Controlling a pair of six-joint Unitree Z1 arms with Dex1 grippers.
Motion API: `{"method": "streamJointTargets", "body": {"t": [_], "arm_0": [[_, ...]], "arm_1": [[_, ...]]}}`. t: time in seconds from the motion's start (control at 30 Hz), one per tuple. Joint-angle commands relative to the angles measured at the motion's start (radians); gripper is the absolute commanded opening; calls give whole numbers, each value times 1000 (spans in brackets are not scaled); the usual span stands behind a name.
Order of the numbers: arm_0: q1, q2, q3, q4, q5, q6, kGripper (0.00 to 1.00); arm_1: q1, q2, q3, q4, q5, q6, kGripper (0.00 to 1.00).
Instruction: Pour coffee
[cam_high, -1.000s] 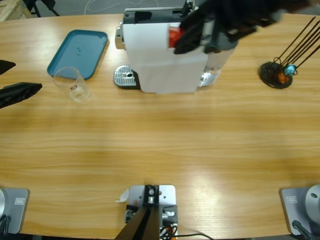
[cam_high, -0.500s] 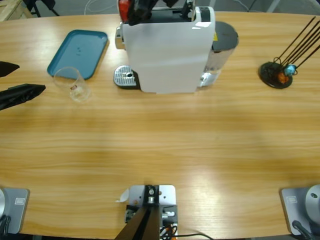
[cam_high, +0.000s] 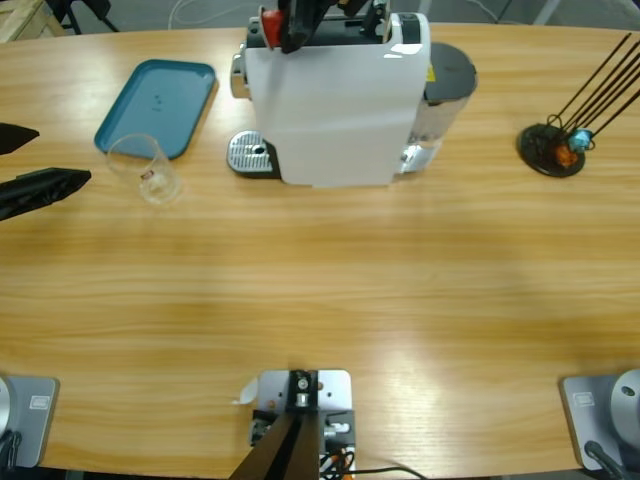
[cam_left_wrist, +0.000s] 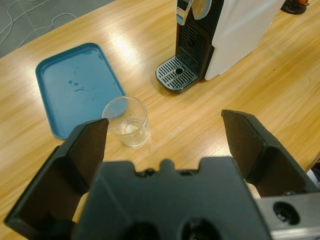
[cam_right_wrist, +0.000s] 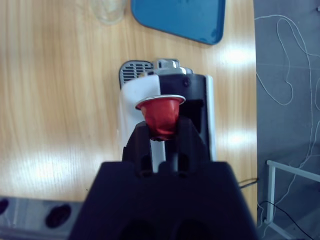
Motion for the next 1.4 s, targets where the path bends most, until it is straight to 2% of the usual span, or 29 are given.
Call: {"method": "streamJointTargets", "body": {"t": [0.03,0.83,1.4], "arm_0": [[4,9,29,12,-9,-14,977],[1,12,28,14,-9,-13,977],[1,12,28,14,-8,-14,977]], "arm_1": [[-19,67,-42,25,-9,-16,0],[-45,116,-73,32,-4,-16,0],[-21,156,-99,70,4,-13,0]]}}
